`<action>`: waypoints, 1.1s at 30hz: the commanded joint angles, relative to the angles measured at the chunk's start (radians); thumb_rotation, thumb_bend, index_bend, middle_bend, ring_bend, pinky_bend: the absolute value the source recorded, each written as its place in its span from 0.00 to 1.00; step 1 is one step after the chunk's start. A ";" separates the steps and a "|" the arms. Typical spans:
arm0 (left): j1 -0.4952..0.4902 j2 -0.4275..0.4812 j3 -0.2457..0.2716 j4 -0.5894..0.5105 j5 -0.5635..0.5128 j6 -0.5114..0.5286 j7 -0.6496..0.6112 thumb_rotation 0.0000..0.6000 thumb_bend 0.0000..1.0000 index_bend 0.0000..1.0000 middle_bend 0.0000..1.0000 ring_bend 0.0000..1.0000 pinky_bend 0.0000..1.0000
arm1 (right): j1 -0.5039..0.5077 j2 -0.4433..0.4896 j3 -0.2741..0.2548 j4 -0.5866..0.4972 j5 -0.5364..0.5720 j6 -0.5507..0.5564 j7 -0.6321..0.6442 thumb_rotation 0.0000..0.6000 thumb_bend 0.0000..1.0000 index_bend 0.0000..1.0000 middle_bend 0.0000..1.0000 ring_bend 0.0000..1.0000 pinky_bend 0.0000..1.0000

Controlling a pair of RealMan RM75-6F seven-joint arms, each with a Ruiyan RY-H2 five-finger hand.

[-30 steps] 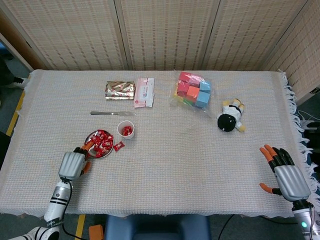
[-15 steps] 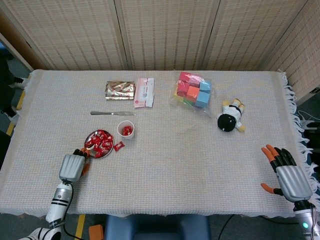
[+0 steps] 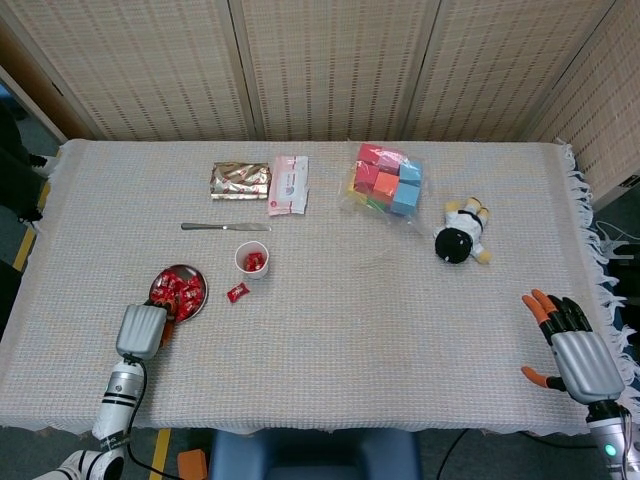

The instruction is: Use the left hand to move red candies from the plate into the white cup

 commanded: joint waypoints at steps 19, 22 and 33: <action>0.021 0.039 0.010 -0.074 0.060 0.060 0.016 1.00 0.45 0.52 0.59 0.58 1.00 | 0.000 0.007 -0.002 0.000 -0.005 0.001 0.015 1.00 0.05 0.00 0.00 0.00 0.00; 0.027 0.046 0.014 -0.088 0.051 0.043 0.024 1.00 0.45 0.50 0.57 0.57 1.00 | -0.002 0.007 -0.002 0.000 -0.006 0.005 0.017 1.00 0.05 0.00 0.00 0.00 0.00; 0.006 0.008 -0.018 -0.014 0.028 0.000 0.026 1.00 0.45 0.46 0.51 0.49 1.00 | -0.001 0.008 -0.005 -0.001 -0.013 0.004 0.016 1.00 0.05 0.00 0.00 0.00 0.00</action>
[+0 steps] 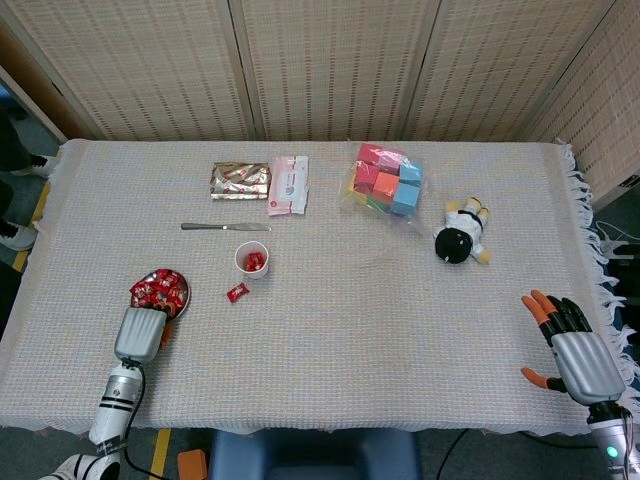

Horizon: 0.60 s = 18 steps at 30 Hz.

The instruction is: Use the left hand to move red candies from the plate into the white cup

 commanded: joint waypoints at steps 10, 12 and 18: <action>-0.040 -0.019 -0.037 0.029 -0.020 -0.052 -0.031 1.00 0.44 0.30 0.35 0.32 1.00 | -0.001 -0.002 0.001 -0.003 0.005 0.000 -0.009 1.00 0.05 0.00 0.00 0.00 0.00; -0.020 0.012 -0.014 -0.027 -0.006 -0.038 -0.036 1.00 0.45 0.24 0.31 0.29 1.00 | -0.003 -0.001 0.001 -0.003 0.003 0.004 -0.009 1.00 0.05 0.00 0.00 0.00 0.00; 0.052 0.108 0.044 -0.182 0.025 0.028 -0.039 1.00 0.44 0.15 0.22 0.21 1.00 | -0.005 0.003 -0.002 -0.002 -0.005 0.010 0.000 1.00 0.05 0.00 0.00 0.00 0.00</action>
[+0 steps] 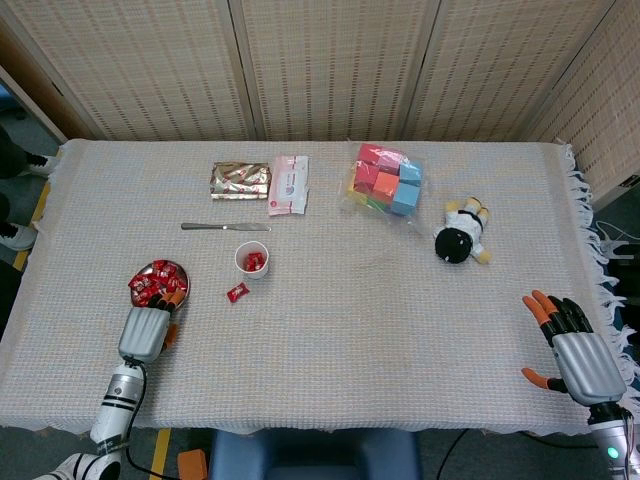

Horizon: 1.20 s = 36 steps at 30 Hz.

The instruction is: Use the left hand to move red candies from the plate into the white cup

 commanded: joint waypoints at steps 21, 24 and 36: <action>0.146 0.046 0.078 0.006 0.023 0.081 0.025 1.00 0.41 0.31 0.33 0.35 1.00 | -0.007 0.005 -0.010 -0.002 -0.030 0.016 0.009 1.00 0.05 0.00 0.00 0.00 0.00; 0.143 0.029 0.074 0.034 0.028 0.077 0.022 1.00 0.41 0.35 0.37 0.40 1.00 | -0.008 0.006 -0.009 -0.002 -0.028 0.019 0.010 1.00 0.05 0.00 0.00 0.00 0.00; 0.114 0.041 0.040 0.028 0.081 0.128 -0.011 1.00 0.41 0.50 0.54 0.53 1.00 | -0.005 0.004 -0.005 0.000 -0.019 0.013 0.011 1.00 0.05 0.00 0.00 0.00 0.00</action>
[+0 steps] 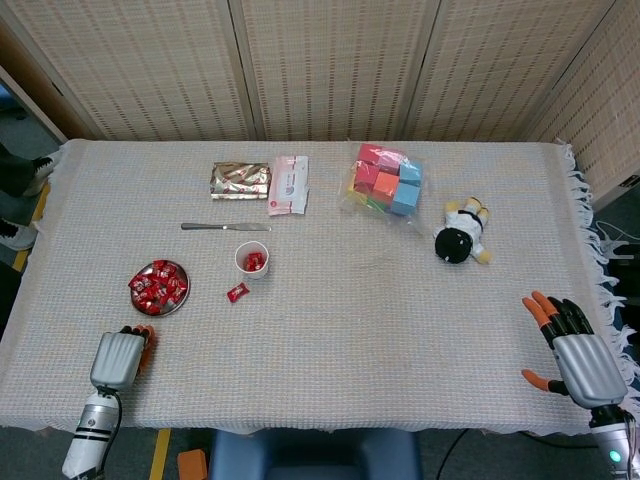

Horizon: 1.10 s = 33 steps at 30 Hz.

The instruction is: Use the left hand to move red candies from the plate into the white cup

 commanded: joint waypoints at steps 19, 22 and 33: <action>-0.429 0.045 -0.335 -0.165 -0.139 -0.284 0.110 1.00 0.41 0.50 0.58 0.54 1.00 | 0.011 -0.009 0.023 0.006 0.057 -0.026 -0.014 1.00 0.05 0.00 0.00 0.00 0.00; -0.476 0.005 -0.344 -0.111 -0.164 -0.317 0.118 1.00 0.41 0.51 0.58 0.54 1.00 | 0.011 -0.009 0.026 0.008 0.067 -0.027 -0.015 1.00 0.05 0.00 0.00 0.00 0.00; -0.549 -0.078 -0.301 -0.084 -0.164 -0.315 0.189 1.00 0.42 0.49 0.56 0.54 1.00 | 0.017 -0.009 0.031 0.009 0.082 -0.042 -0.016 1.00 0.05 0.00 0.00 0.00 0.00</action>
